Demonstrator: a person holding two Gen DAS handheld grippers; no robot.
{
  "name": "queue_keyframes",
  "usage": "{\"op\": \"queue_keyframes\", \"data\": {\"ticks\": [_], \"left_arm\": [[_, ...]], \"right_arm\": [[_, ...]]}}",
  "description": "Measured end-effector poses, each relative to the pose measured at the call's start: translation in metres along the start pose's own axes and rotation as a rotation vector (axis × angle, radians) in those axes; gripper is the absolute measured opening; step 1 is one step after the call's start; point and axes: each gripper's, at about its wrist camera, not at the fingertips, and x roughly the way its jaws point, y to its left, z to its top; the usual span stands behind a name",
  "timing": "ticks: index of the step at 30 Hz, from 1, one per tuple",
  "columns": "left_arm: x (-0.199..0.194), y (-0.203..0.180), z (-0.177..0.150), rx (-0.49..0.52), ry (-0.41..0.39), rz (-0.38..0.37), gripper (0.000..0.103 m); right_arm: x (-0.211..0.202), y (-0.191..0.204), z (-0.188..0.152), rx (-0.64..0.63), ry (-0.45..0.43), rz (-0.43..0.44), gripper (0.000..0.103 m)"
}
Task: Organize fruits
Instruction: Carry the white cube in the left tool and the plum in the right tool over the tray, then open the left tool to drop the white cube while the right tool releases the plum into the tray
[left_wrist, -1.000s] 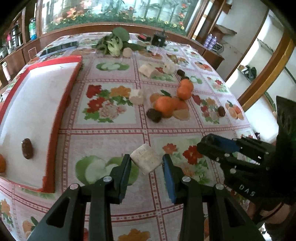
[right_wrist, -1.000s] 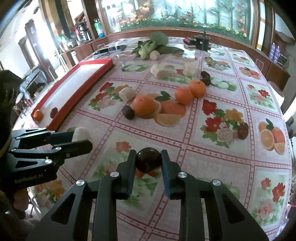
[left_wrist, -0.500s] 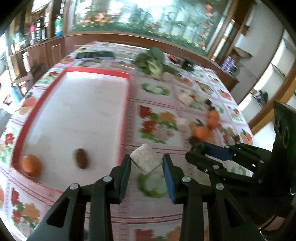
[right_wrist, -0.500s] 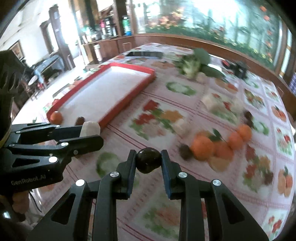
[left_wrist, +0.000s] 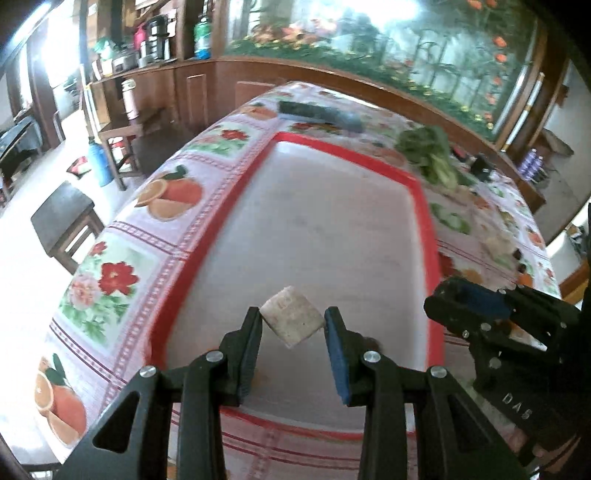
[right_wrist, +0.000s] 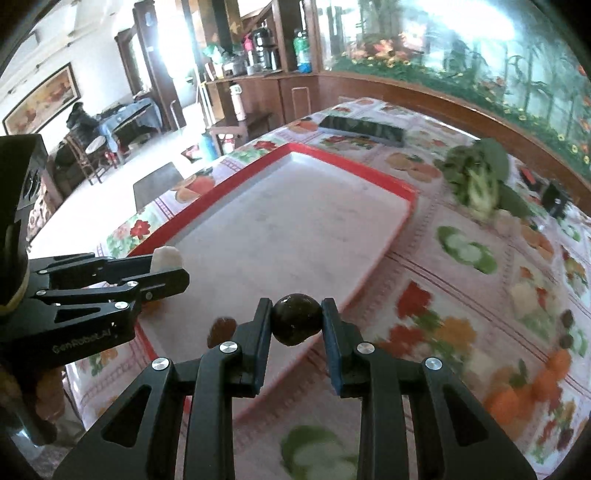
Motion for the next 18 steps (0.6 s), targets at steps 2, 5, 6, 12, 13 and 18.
{"op": "queue_keyframes", "data": {"ticks": [2, 5, 6, 12, 13, 18], "left_arm": [[0.005, 0.007, 0.003, -0.010, 0.006, 0.008, 0.038], [0.013, 0.013, 0.005, -0.013, 0.013, 0.021, 0.038], [0.016, 0.014, 0.006, -0.012, 0.016, 0.022, 0.038], [0.027, 0.015, 0.008, -0.003, 0.035, 0.029, 0.038], [0.029, 0.015, 0.008, -0.006, 0.040, 0.030, 0.038], [0.035, 0.018, 0.007, -0.025, 0.069, 0.034, 0.038]], "right_arm": [[0.014, 0.008, 0.003, -0.014, 0.020, 0.000, 0.026], [0.029, 0.015, 0.004, -0.033, 0.042, 0.002, 0.026], [0.031, 0.016, 0.004, -0.036, 0.046, 0.001, 0.026], [0.046, 0.016, 0.003, -0.050, 0.079, -0.009, 0.026], [0.046, 0.016, 0.003, -0.050, 0.083, -0.010, 0.026], [0.049, 0.014, 0.002, -0.042, 0.094, -0.009, 0.027]]}}
